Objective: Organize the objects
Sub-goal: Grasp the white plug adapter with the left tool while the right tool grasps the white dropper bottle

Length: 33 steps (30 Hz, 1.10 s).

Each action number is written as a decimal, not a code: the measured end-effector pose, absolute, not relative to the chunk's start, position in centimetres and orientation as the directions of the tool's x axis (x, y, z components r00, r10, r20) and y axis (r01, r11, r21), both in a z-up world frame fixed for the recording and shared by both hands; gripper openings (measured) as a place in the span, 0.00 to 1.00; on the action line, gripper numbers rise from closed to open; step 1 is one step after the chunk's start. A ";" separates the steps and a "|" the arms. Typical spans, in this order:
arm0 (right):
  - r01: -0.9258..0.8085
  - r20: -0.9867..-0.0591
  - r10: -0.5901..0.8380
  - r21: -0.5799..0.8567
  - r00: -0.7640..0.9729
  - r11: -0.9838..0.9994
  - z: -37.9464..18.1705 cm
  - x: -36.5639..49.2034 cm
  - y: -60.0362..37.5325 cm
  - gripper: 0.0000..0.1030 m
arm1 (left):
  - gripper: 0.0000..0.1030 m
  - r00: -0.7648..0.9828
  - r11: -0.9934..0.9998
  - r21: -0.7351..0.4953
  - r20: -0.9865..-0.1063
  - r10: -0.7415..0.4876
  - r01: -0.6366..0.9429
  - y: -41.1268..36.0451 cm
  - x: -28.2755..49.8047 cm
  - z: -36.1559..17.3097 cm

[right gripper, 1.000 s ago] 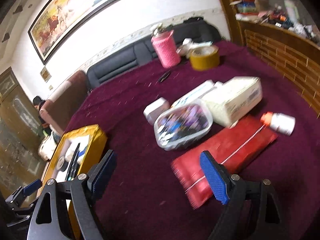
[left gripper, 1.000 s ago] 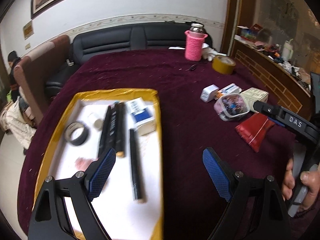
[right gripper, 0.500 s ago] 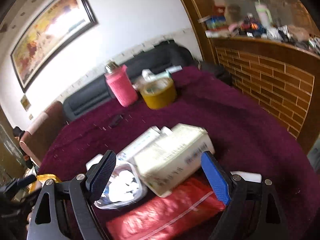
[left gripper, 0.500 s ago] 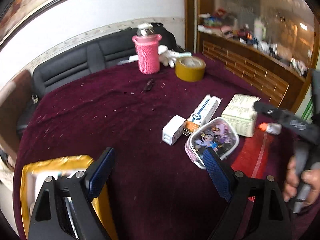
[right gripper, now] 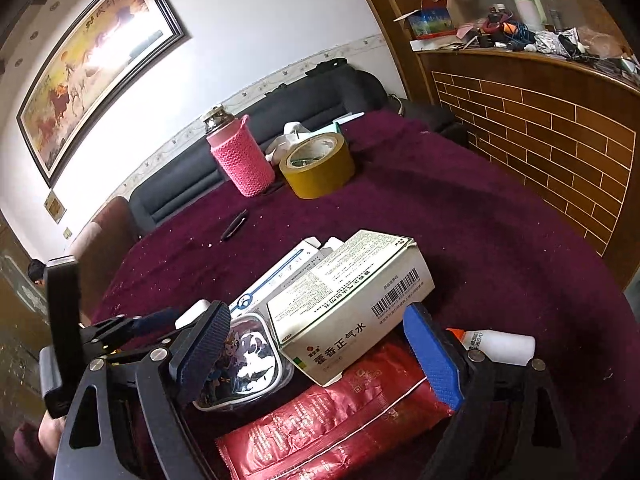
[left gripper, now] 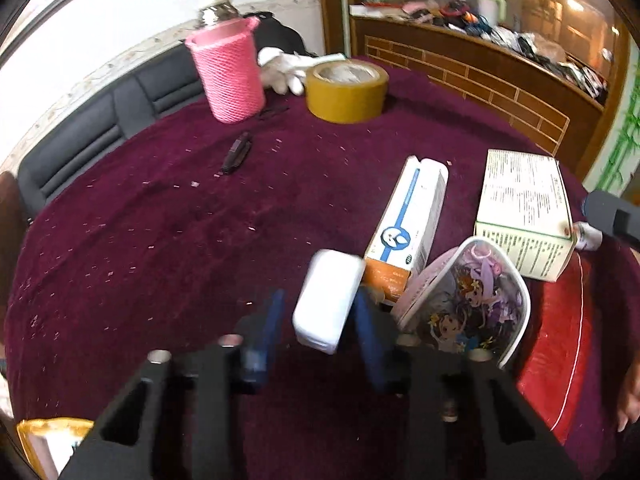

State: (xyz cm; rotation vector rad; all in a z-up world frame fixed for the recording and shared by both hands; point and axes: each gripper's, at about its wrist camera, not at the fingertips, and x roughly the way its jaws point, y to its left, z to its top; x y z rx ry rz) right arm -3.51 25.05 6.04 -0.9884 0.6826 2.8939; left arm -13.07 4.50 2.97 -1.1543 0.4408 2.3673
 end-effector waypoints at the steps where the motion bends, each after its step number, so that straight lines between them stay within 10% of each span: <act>1: -0.148 -0.589 -0.132 0.403 -0.798 -0.903 5.9 -3.6 25.1 0.89 | 0.23 -0.529 -0.834 0.081 -0.805 0.268 -0.546 4.7 -13.2 2.7; 33: -0.377 -0.589 -0.028 0.552 -0.807 -0.744 4.5 -1.7 35.6 0.90 | 0.23 -0.658 -0.903 -0.071 -0.661 0.361 -0.424 -3.0 3.3 9.5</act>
